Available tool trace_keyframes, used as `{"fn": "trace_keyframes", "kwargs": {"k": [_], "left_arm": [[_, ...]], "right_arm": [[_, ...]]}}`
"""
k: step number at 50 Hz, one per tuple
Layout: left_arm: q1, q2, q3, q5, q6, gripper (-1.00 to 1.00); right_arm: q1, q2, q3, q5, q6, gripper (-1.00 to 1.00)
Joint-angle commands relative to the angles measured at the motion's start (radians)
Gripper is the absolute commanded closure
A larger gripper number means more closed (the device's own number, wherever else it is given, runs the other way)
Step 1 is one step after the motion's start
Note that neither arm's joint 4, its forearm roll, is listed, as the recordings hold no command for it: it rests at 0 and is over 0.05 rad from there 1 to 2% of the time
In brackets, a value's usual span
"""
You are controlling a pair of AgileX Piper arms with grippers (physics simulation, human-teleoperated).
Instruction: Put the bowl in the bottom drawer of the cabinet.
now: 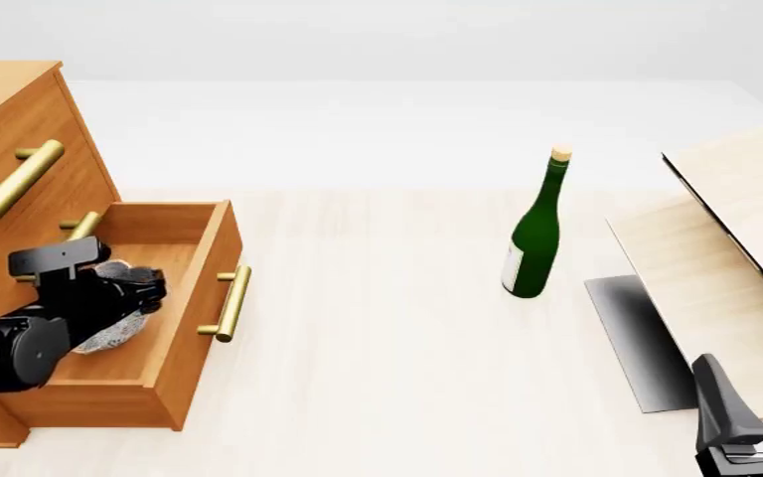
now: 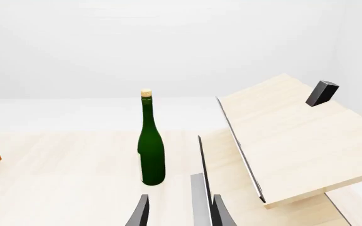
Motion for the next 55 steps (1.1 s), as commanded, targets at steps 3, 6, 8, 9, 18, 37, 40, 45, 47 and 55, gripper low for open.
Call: {"fn": "trace_keyframes", "kwargs": {"k": [3, 6, 8, 9, 18, 37, 40, 45, 47, 55], "left_arm": [[0.019, -0.008, 0.018, -0.039, -0.026, -1.00], [0.025, -0.033, 0.013, -0.015, -0.036, -1.00], [0.036, -0.040, 0.022, -0.017, -0.039, -1.00], [0.043, -0.038, 0.025, -0.017, -0.051, -1.00], [0.007, -0.038, -0.002, -0.011, -0.081, -1.00], [-0.033, -0.059, 0.034, -0.073, -0.255, -1.00], [-0.047, -0.052, 0.040, -0.098, -0.276, -1.00], [-0.065, -0.066, 0.061, -0.155, -0.341, -1.00], [-0.066, -0.054, 0.062, -0.166, -0.356, -1.00], [-0.100, -0.084, 0.052, -0.190, -0.412, -1.00]], "right_arm": [[0.000, 0.000, 0.000, 0.000, 0.000, -1.00], [0.000, 0.000, 0.000, 0.000, 0.000, -1.00], [0.000, 0.000, 0.000, 0.000, 0.000, -1.00], [0.000, 0.000, 0.000, 0.000, 0.000, -1.00], [0.000, 0.000, 0.000, 0.000, 0.000, -1.00], [0.000, 0.000, 0.000, 0.000, -0.001, -1.00], [0.000, 0.000, 0.000, 0.000, -0.001, -1.00], [0.000, 0.000, 0.000, 0.000, 0.000, -1.00], [0.000, 0.000, 0.000, 0.000, 0.000, -1.00], [0.000, 0.000, 0.000, 0.000, 0.000, -1.00]]}}
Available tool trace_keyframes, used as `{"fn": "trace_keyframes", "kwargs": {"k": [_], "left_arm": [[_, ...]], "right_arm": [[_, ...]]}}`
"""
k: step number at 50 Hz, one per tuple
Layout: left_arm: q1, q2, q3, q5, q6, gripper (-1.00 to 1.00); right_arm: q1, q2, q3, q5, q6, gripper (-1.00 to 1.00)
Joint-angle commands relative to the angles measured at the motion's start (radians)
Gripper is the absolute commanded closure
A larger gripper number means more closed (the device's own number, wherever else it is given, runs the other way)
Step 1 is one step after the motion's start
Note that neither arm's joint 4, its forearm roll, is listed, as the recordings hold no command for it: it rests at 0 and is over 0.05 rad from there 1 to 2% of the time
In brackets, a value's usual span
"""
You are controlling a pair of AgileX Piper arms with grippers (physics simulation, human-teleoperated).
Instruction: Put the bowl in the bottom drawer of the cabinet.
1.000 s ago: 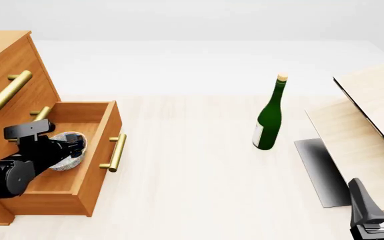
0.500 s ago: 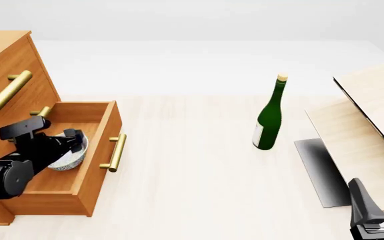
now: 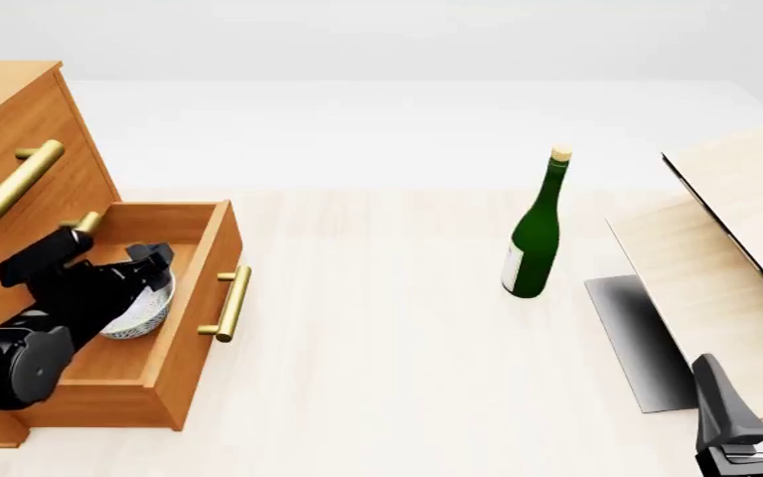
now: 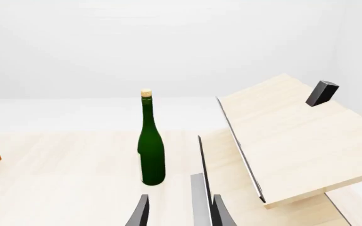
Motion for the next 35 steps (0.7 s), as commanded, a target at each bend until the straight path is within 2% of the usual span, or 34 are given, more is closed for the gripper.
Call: {"fn": "trace_keyframes", "kwargs": {"k": [1, 7, 10, 12, 15, 19, 22, 29, 35], "left_arm": [[-0.032, -0.018, 0.005, -0.051, -0.077, -1.00], [-0.052, -0.054, 0.005, -0.061, -0.117, -1.00], [-0.070, -0.065, 0.026, -0.096, -0.180, -1.00], [-0.082, -0.074, 0.027, -0.102, -0.193, -1.00], [-0.086, -0.113, 0.013, -0.065, -0.174, -1.00], [-0.047, -0.127, 0.001, -0.027, -0.180, -1.00], [-0.075, -0.158, -0.033, 0.017, -0.175, -1.00], [-0.115, -0.167, -0.046, 0.010, -0.207, -1.00], [-0.111, -0.198, -0.041, 0.027, -0.211, -1.00]], "right_arm": [[0.000, 0.000, 0.000, 0.000, 0.000, -1.00], [0.000, 0.000, 0.000, 0.000, 0.000, -1.00], [0.000, 0.000, 0.000, 0.000, 0.000, -1.00], [0.000, 0.000, 0.000, 0.000, 0.000, -1.00], [0.000, 0.000, 0.000, 0.000, 0.000, -1.00], [0.000, 0.000, 0.000, 0.000, 0.000, -1.00], [0.000, 0.000, 0.000, 0.000, 0.000, -1.00], [-0.001, 0.001, -0.001, 0.000, 0.000, -1.00], [-0.001, 0.003, -0.001, -0.002, 0.000, -1.00]]}}
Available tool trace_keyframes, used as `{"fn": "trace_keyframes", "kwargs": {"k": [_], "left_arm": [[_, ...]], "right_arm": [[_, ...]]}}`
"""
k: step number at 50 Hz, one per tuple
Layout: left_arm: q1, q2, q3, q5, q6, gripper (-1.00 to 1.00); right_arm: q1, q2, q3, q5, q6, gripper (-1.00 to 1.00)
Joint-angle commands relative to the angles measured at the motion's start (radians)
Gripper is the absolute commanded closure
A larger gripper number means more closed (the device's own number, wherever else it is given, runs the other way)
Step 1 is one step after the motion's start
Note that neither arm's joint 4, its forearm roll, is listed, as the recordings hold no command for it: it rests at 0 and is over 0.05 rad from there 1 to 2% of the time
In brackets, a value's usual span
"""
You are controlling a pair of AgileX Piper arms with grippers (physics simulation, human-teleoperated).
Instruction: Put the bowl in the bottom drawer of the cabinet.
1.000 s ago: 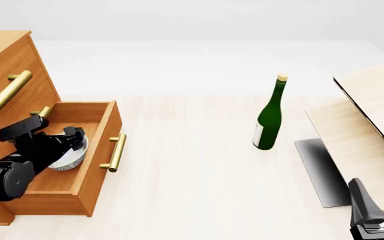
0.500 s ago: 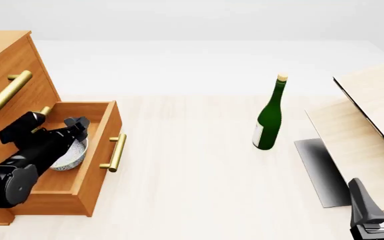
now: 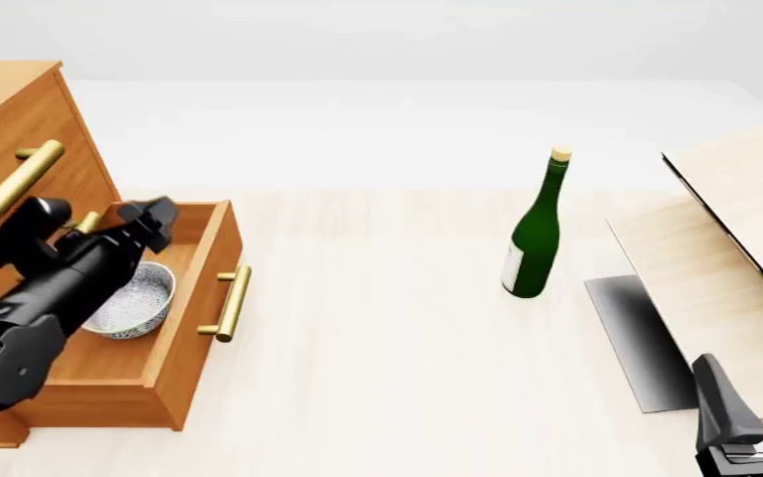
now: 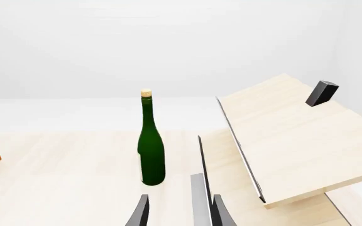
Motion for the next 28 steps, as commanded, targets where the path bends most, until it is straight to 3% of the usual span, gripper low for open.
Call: {"fn": "trace_keyframes", "kwargs": {"k": [1, 20, 24, 28], "left_arm": [[-0.023, -0.051, -0.010, 0.027, -0.024, -1.00], [-0.076, -0.144, 0.022, -0.005, -0.022, -1.00], [-0.117, -0.278, 0.003, 0.100, 0.033, -1.00], [-0.174, -0.328, -0.019, 0.115, 0.098, -1.00]], "right_arm": [[-0.001, 0.002, -0.001, -0.002, 0.000, -1.00], [-0.001, 0.008, 0.000, -0.009, 0.000, -1.00], [-0.001, 0.008, 0.001, -0.009, 0.000, -1.00], [-0.001, 0.007, 0.001, -0.007, 0.000, -1.00]]}}
